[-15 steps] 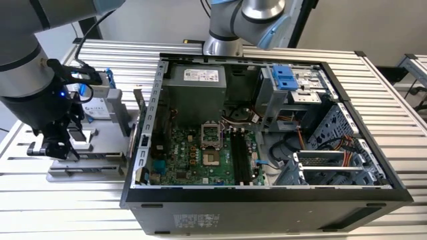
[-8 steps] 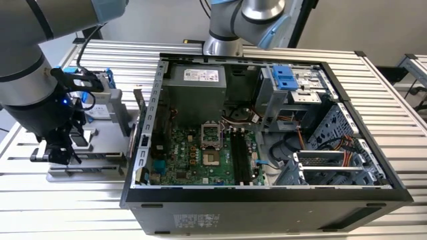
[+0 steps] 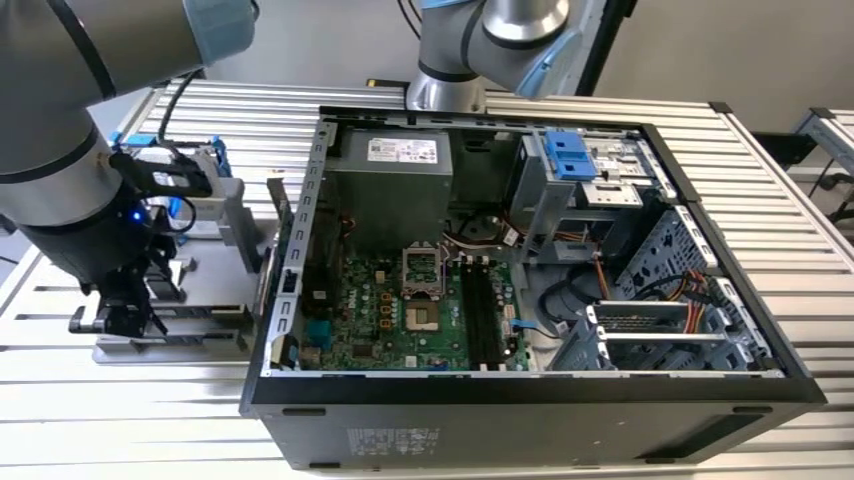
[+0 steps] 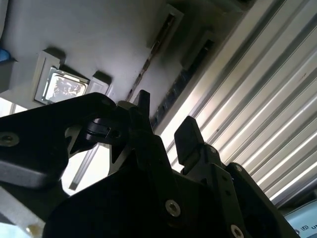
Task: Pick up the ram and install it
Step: 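Pick up the ram and move it above insertion slot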
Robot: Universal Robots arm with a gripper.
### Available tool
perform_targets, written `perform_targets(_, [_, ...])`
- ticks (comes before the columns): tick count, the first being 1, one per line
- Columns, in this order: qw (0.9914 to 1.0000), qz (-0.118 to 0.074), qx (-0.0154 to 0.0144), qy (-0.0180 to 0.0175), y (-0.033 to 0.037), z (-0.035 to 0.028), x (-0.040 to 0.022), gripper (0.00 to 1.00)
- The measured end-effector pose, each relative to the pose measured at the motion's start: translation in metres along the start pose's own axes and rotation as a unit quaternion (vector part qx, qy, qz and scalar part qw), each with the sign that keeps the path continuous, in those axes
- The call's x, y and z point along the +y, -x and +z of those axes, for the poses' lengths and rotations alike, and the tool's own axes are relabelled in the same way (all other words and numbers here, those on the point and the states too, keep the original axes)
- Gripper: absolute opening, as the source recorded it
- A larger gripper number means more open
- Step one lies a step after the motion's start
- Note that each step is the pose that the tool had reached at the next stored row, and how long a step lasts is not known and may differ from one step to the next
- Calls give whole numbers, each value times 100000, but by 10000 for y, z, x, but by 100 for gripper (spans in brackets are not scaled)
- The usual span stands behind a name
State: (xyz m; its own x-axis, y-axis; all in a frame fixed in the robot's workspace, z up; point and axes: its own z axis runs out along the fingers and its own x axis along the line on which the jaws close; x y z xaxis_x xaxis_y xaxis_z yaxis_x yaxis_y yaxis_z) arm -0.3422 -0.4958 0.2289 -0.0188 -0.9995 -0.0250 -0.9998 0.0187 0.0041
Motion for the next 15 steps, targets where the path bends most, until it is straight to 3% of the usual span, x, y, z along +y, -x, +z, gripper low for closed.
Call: perform_targets(15, [100000,159,6,3,-16,195,-3,100])
